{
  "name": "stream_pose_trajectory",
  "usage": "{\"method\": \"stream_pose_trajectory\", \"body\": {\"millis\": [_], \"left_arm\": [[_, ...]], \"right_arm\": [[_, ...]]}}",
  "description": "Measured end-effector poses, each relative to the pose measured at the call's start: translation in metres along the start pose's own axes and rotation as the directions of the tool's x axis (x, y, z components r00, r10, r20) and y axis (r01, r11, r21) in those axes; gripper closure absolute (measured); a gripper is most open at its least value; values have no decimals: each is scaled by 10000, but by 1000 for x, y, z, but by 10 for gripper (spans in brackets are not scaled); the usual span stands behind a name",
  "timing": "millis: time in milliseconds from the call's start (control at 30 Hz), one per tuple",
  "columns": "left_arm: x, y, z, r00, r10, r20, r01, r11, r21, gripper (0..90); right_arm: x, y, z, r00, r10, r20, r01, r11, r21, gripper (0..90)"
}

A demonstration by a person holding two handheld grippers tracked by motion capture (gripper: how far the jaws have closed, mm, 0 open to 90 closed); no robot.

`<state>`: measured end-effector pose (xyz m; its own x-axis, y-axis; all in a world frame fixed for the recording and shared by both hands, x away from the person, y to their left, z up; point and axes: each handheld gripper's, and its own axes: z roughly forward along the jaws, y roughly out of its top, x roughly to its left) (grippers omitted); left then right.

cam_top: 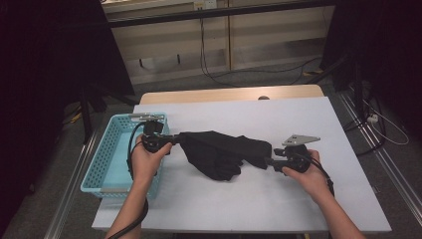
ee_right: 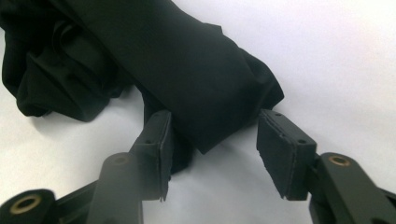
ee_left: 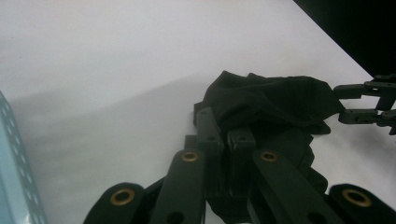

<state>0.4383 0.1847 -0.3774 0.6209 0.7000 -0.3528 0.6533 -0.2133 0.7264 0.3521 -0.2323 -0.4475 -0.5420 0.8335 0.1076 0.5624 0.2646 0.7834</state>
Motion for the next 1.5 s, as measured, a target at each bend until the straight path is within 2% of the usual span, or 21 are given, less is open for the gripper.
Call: {"method": "stream_pose_trajectory", "body": {"millis": [100, 200, 267, 367, 433, 567, 600, 633, 700, 733, 833, 933, 1100, 1300, 1500], "left_arm": [[1, 0, -1, 9999, -112, -19, 112, 9999, -98, 869], [2, -1, -2, 9998, -192, -85, 191, 9997, -143, 869], [2, -1, -2, 9998, -182, -85, 181, 9997, -168, 869], [2, -1, -1, 9998, -125, -133, 122, 9997, -189, 869], [2, -1, -1, 9998, -158, -125, 156, 9998, -154, 869], [4, 0, -1, 9996, -187, -201, 183, 9997, -168, 869], [4, 0, 0, 9996, -162, -238, 158, 9998, -157, 869], [5, 0, 0, 9995, -145, -265, 141, 9998, -142, 869], [6, 0, -1, 9995, -148, -262, 145, 9998, -95, 869], [6, 0, -1, 9995, -138, -268, 136, 9999, -99, 869], [5, 0, -1, 9995, -140, -276, 136, 9998, -167, 869], [4, 1, -3, 9997, -87, -225, 83, 9998, -182, 869], [4, 3, -7, 9997, -57, -230, 50, 9996, -283, 870], [2, 5, -10, 10000, -20, -79, 17, 9991, -415, 870], [-3, 10, -8, 9999, 105, 21, -104, 9986, -515, 870]], "right_arm": [[1, 0, -5, 10000, 23, -81, -25, 9997, -250, 457], [3, 1, -11, 9999, -33, -167, 25, 9989, -464, 510], [7, 0, -10, 9991, -291, -296, 275, 9983, -520, 550], [17, 0, -1, 9956, -885, -312, 880, 9960, -144, 547], [21, 0, 8, 9926, -1211, -92, 1211, 9926, 56, 493], [20, -1, 23, 9918, -1271, 105, 1264, 9904, 557, 452], [19, -1, 26, 9902, -1367, 282, 1344, 9883, 726, 426], [18, -2, 28, 9912, -1280, 330, 1256, 9898, 669, 430], [16, -2, 30, 9942, -1072, 125, 1063, 9925, 611, 450], [16, -2, 31, 9946, -1033, 65, 1027, 9930, 583, 491], [15, -1, 29, 9957, -924, -21, 924, 9946, 474, 717], [11, 0, 24, 9974, -719, 10, 718, 9970, 273, 831], [6, 11, 2, 9994, -322, -100, 316, 9978, -577, 844], [-1, 25, -21, 9998, 79, -172, -103, 9902, -1390, 852], [-5, 35, -31, 9998, 13, 205, 18, 9888, -1492, 863]]}}
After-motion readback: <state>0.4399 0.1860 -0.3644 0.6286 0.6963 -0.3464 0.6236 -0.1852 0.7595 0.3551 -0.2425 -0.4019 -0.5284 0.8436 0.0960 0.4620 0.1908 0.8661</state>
